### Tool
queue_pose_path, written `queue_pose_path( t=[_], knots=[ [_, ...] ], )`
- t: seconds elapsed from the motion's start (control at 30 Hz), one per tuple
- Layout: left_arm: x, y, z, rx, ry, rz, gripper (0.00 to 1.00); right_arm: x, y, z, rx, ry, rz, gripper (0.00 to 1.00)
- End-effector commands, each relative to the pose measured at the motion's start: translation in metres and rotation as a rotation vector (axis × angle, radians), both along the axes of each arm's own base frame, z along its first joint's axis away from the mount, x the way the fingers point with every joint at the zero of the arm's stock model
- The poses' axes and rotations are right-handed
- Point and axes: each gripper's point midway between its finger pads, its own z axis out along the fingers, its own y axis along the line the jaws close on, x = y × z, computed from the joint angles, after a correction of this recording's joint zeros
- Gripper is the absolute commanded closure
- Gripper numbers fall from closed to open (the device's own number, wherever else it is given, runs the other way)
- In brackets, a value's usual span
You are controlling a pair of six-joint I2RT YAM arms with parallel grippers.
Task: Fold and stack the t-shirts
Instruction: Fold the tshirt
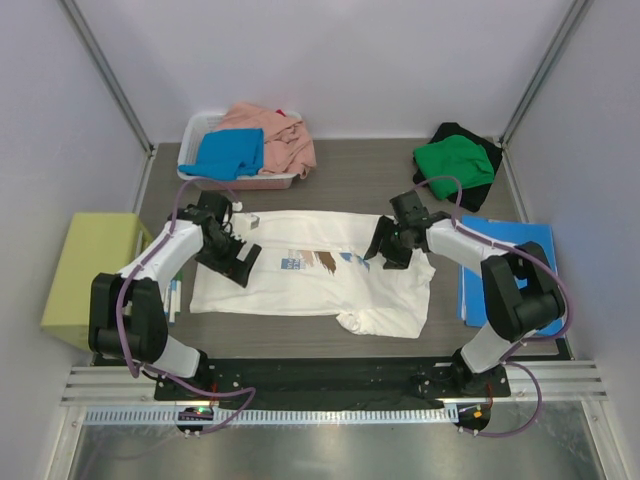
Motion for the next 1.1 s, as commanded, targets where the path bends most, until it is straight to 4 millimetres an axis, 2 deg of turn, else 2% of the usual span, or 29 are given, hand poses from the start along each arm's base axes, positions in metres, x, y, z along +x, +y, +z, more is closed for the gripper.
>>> queue_pose_path(
  t=[0.0,0.2,0.4,0.47,0.5,0.6,0.7,0.8,0.9,0.93,1.07],
  knots=[
    [0.003,0.0,0.0,-0.007,-0.024,-0.001,0.0,0.023,0.005,0.011,0.002,-0.067,-0.007,0.39],
    [0.003,0.003,0.0,0.01,-0.033,-0.006,0.0,0.024,0.004,0.005,-0.011,-0.055,-0.002,0.55],
    [0.004,0.004,0.003,0.015,-0.046,-0.01,0.0,0.023,0.002,-0.003,-0.029,-0.04,-0.001,0.6],
    [0.003,0.006,0.002,0.024,-0.048,-0.011,0.0,0.023,0.001,-0.005,-0.033,-0.035,0.0,0.68],
    [0.003,0.005,0.002,0.024,-0.047,-0.013,0.0,0.023,0.001,-0.005,-0.034,-0.038,0.0,0.8],
    [0.002,0.006,0.001,0.025,-0.047,-0.011,0.0,0.025,0.001,-0.002,-0.034,-0.046,-0.001,0.99],
    [0.0,0.007,0.0,0.029,-0.046,-0.011,0.0,0.029,0.002,0.005,-0.036,-0.06,0.002,0.99],
    [0.0,0.009,0.001,0.039,-0.052,-0.012,0.0,0.033,0.004,0.023,-0.024,-0.09,0.011,0.99],
    [0.0,0.009,0.002,0.038,-0.051,-0.012,0.0,0.037,0.01,0.059,0.018,-0.146,0.031,0.99],
    [0.001,0.008,0.003,0.035,-0.052,-0.014,0.0,0.037,0.012,0.079,0.036,-0.18,0.038,0.99],
    [0.003,0.007,0.005,0.028,-0.057,-0.013,0.0,0.024,0.015,0.111,0.082,-0.203,0.068,0.99]
  ],
)
